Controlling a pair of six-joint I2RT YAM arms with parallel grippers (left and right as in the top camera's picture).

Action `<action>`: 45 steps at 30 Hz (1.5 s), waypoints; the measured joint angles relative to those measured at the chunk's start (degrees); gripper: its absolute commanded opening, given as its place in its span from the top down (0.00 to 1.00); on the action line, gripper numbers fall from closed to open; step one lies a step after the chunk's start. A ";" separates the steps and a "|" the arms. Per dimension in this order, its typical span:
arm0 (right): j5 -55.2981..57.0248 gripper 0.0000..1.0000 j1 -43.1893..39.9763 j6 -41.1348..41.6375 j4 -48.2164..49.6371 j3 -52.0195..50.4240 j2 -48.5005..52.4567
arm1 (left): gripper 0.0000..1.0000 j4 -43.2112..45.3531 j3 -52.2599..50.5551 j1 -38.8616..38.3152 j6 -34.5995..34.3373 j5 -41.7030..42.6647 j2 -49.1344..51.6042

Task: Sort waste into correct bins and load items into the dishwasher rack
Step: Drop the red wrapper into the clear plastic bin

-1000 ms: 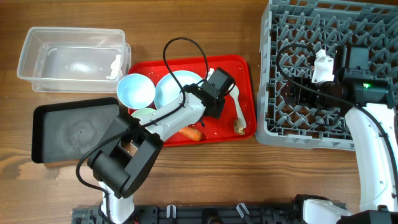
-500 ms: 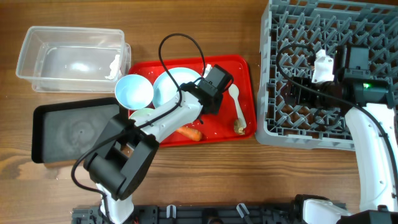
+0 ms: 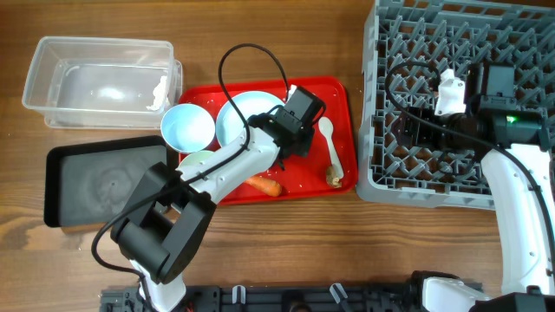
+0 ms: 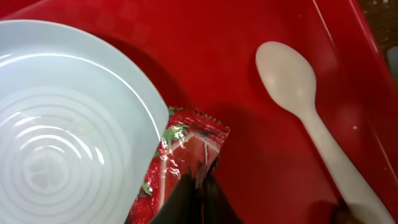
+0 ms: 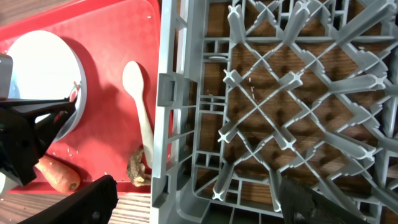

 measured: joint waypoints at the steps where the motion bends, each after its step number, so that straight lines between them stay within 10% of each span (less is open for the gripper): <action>1: -0.02 0.14 0.00 0.00 0.02 0.00 0.00 | 0.96 0.00 0.00 0.00 0.02 0.44 0.00; 13: 0.15 0.14 0.00 0.00 0.00 0.00 0.00 | 0.96 -0.04 0.00 2.67 0.02 -2.01 -5.60; 45: 0.17 0.14 0.00 0.00 0.00 0.00 0.00 | 0.83 11.50 0.00 45.31 -0.20 -3.61 -15.78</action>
